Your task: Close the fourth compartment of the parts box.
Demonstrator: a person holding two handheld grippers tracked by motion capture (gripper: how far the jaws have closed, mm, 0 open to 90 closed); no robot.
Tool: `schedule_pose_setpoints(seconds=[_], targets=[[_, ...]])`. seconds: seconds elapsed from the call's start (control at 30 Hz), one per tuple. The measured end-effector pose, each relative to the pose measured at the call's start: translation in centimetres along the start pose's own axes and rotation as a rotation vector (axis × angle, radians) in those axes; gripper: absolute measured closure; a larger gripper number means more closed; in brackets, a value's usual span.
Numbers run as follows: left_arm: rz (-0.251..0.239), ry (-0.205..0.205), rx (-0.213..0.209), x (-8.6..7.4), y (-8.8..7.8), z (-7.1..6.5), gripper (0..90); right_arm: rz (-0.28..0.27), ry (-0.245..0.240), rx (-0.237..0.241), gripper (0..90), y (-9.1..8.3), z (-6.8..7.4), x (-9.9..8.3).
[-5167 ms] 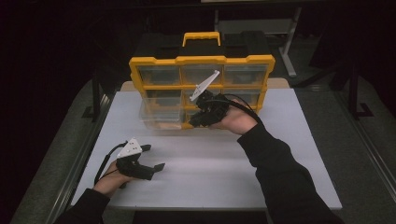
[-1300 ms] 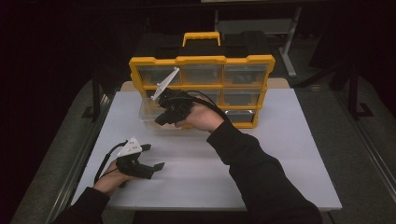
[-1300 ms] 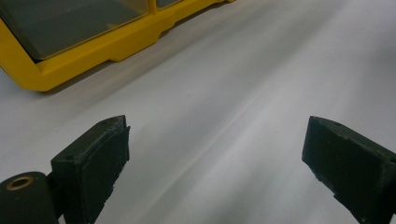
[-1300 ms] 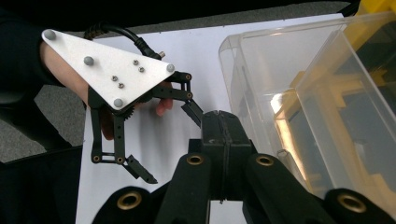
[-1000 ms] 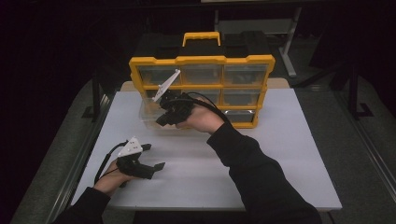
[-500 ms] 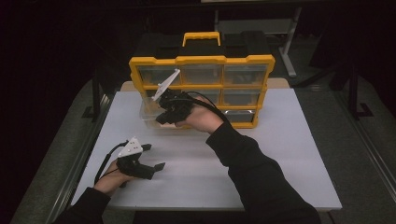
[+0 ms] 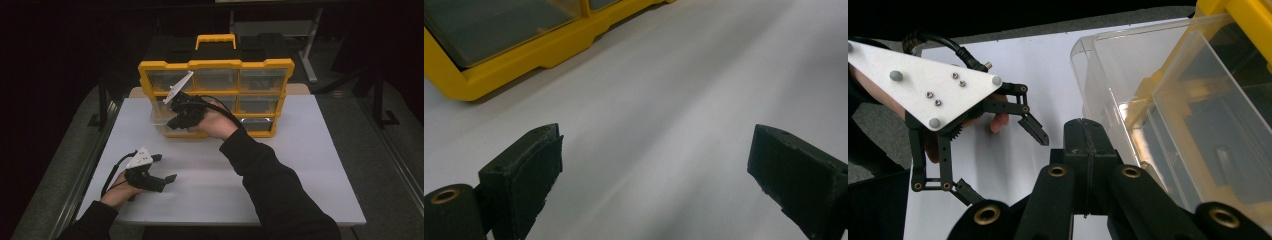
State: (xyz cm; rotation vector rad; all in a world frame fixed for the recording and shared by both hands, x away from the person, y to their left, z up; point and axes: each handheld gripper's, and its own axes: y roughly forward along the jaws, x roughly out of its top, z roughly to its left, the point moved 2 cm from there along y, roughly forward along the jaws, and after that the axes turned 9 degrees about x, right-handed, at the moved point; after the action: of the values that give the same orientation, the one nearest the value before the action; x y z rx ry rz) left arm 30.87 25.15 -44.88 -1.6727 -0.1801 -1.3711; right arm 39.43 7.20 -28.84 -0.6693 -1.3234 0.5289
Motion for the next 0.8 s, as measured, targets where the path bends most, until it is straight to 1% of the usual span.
schedule_pose_setpoints(seconds=[0.37, 0.53, 0.67, 0.8], targets=[[0.001, 0.001, 0.001, 0.0, 0.0, 0.0, 7.0, -0.006, 0.009, -0.014, 88.9, -0.1, -0.7, 0.3], [0.002, 0.002, 0.001, 0.0, 0.0, 0.0, 7.0, -0.012, 0.016, -0.01, 88.9, -0.1, -1.1, 0.3], [0.003, 0.002, -0.001, 0.0, 0.0, 0.0, 7.0, -0.007, 0.019, -0.024, 88.9, -0.1, -1.4, 0.4], [0.003, 0.001, 0.0, 0.0, 0.0, 0.0, 7.0, -0.011, 0.032, -0.036, 88.9, -0.2, -1.9, 0.4]])
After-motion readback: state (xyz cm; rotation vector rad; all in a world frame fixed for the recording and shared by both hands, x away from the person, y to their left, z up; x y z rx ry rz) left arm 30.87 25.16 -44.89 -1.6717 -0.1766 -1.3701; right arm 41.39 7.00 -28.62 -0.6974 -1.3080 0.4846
